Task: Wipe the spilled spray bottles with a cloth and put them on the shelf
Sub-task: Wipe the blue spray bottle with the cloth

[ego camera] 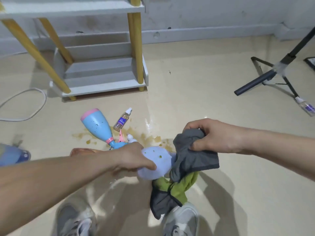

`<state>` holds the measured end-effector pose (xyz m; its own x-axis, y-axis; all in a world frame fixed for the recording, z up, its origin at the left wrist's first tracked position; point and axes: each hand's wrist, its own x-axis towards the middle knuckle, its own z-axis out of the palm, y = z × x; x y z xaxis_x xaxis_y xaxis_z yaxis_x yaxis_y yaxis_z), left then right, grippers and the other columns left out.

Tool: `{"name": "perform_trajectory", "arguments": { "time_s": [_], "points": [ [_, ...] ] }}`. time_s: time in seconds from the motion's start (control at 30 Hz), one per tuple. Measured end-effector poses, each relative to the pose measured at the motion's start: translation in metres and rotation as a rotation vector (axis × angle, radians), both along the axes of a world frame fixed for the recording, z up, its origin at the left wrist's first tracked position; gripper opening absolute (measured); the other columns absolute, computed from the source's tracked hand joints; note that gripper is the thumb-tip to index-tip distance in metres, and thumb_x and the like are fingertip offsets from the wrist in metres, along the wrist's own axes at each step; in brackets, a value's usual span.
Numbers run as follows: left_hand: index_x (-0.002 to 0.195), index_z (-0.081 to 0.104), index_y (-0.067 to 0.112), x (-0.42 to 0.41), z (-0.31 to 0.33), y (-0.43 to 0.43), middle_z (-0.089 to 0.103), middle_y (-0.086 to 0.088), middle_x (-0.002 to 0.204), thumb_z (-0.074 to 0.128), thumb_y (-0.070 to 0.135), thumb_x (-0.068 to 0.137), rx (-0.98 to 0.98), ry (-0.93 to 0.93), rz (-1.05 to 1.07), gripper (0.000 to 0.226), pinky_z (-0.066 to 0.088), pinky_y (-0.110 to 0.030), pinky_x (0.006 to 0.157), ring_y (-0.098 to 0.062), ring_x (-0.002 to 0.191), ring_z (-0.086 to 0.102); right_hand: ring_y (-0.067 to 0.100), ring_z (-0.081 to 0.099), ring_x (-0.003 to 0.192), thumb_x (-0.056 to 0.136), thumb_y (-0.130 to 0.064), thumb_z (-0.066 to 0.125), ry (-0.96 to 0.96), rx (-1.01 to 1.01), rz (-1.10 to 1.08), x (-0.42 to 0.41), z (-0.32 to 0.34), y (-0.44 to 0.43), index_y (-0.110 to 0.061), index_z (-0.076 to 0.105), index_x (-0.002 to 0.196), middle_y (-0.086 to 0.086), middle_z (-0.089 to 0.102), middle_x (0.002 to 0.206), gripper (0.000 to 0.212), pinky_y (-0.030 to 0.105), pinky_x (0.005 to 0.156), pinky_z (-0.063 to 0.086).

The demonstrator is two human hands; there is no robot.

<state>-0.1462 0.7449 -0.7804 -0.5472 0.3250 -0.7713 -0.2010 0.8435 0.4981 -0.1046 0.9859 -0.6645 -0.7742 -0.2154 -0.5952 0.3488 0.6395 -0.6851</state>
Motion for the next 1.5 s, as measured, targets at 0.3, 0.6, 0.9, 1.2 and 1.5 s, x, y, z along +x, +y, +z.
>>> {"name": "perform_trajectory", "arguments": {
  "time_s": [0.3,0.6,0.9,1.2,1.5],
  "points": [
    [0.097,0.061,0.017,0.017,0.054,-0.152,0.071,0.0,0.089,0.077,0.036,0.05,0.12,0.129,0.394,0.053,0.057,-0.034,0.07,-0.018,0.079,0.07,0.016,0.064,0.082,0.073,-0.023,0.073,0.043,-0.48,-0.065,-0.008,-0.02,-0.187,-0.009,0.069,0.099,0.01,0.072,0.092,0.03,0.034,0.078,0.049],
    [0.08,0.062,0.022,0.057,-0.034,-0.19,0.067,0.007,0.073,0.057,0.053,0.049,0.152,0.248,0.806,0.043,0.044,-0.021,0.06,-0.01,0.071,0.063,0.007,0.029,0.142,0.096,-0.052,0.029,0.617,0.022,-0.026,0.032,-0.173,-0.302,-0.048,0.036,0.14,-0.022,0.042,0.146,0.044,0.044,0.107,0.028],
    [0.105,0.061,0.035,0.063,-0.031,-0.193,0.069,0.014,0.089,0.077,0.036,0.06,0.186,0.307,0.764,0.047,0.054,-0.019,0.074,-0.002,0.084,0.067,0.019,0.046,0.11,0.097,-0.047,0.035,0.583,-0.055,-0.217,0.028,-0.155,-0.304,-0.039,0.055,0.095,-0.021,0.054,0.106,0.021,0.045,0.095,0.038],
    [0.118,0.058,0.034,0.088,0.001,-0.186,0.044,0.03,0.099,0.077,0.035,0.049,0.127,0.92,0.471,0.072,0.037,-0.005,0.077,-0.001,0.092,0.05,0.019,0.048,0.07,0.077,-0.05,0.054,0.204,-0.22,-0.58,-0.013,-0.135,-0.273,-0.006,0.057,0.07,0.0,0.053,0.069,0.045,0.036,0.07,0.039],
    [0.095,0.073,0.026,0.098,0.02,-0.242,0.076,0.011,0.086,0.086,0.019,0.065,0.406,0.422,1.349,0.034,0.056,-0.021,0.067,-0.006,0.083,0.072,0.011,0.039,0.118,0.101,-0.045,0.035,0.717,-0.219,-0.01,0.032,-0.134,-0.368,-0.046,0.039,0.14,-0.018,0.052,0.131,0.039,0.031,0.106,0.032]
  ]
}}
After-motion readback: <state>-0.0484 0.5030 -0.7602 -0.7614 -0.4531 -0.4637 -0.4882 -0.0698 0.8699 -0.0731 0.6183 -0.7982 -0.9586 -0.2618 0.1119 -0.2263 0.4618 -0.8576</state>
